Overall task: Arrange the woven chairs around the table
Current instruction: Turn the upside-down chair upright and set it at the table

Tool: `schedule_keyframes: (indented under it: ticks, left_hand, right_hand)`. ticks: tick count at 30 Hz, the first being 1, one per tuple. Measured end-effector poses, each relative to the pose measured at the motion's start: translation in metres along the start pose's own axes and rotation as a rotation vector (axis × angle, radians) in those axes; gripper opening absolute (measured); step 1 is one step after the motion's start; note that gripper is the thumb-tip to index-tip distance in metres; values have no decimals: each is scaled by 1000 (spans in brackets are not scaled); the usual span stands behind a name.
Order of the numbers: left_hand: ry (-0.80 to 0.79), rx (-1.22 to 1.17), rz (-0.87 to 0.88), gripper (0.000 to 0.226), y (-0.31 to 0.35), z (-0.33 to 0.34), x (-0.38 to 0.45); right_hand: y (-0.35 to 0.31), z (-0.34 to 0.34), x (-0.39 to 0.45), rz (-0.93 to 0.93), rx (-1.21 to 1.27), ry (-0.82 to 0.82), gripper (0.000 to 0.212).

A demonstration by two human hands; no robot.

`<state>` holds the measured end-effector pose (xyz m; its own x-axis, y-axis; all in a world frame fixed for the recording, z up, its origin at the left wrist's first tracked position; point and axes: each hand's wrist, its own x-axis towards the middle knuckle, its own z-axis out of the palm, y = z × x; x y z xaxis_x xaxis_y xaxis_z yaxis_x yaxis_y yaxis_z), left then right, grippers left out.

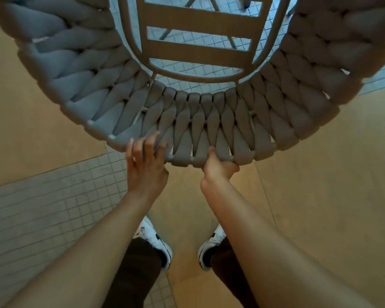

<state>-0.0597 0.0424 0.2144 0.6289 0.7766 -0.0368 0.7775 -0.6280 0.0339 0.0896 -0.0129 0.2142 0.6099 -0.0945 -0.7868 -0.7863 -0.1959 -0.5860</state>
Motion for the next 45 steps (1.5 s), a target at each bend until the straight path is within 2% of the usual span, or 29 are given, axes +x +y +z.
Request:
schedule_keyframes:
  ticks: [3,6,8,11,12,13,15,16,17,18,19,21,23,25,28,34,38,45]
  left_hand:
    - [-69,81,227,73,-12,-44,35]
    - [-290,163,410,81,-13,-79,62]
    - [-398,170,442,82,-15,-99,73]
    - [-431,134,466,79,-17,-130,88]
    - [-439,135,471,79,-18,-138,93]
    - [-444,141,472,79,-21,-146,100]
    - [-449,141,487,78,-25,-158,112]
    - [-463,133,495,79,-28,-164,118]
    - [-480,124,505,79,-31,-171,124]
    - [-496,119,517,79,-35,-177,129]
    - [-504,121,528,79,-40,-183,135]
    - [-502,110,544,78,-53,-195,150]
    - [-490,74,556,77,-69,-206,167]
    - [-506,38,564,74,-85,-215,184]
    - [-542,38,614,70,-102,-226,206]
    - [-561,52,737,61,-126,-243,237]
    - [-498,116,758,54,-131,-249,268]
    - [-528,180,785,41,-113,-258,318]
  right_hand:
    - [-31,-8,-30,-9,13,-19,60]
    - [-59,-16,-58,-38,-10,-38,59]
    - [-80,-22,-75,-53,-4,-84,60]
    - [-104,-36,-98,-74,13,-212,61]
    - [-108,-42,-107,-145,-74,-214,60]
    - [-112,-47,-116,-297,-234,-170,62]
    - [-122,-57,-130,-856,-590,-71,72]
    - [-128,-58,-132,-1148,-773,-81,77]
    - [-136,-55,-133,-1375,-976,-144,83]
    - [-146,-49,-132,-1506,-1199,-248,90]
    - [-157,-40,-129,-1546,-1420,-352,97]
    - [-178,-15,-123,-1514,-1751,-471,99]
    - [-191,8,-122,-1531,-1833,-482,84]
    - [-197,29,-126,-1583,-1784,-425,69]
    - [-199,57,-142,-1564,-1730,-318,57]
    - [-195,82,-162,-1493,-1686,-233,54]
    - [-205,104,-164,-1446,-1690,-211,52]
    - [-245,125,-151,-1487,-1708,-222,60]
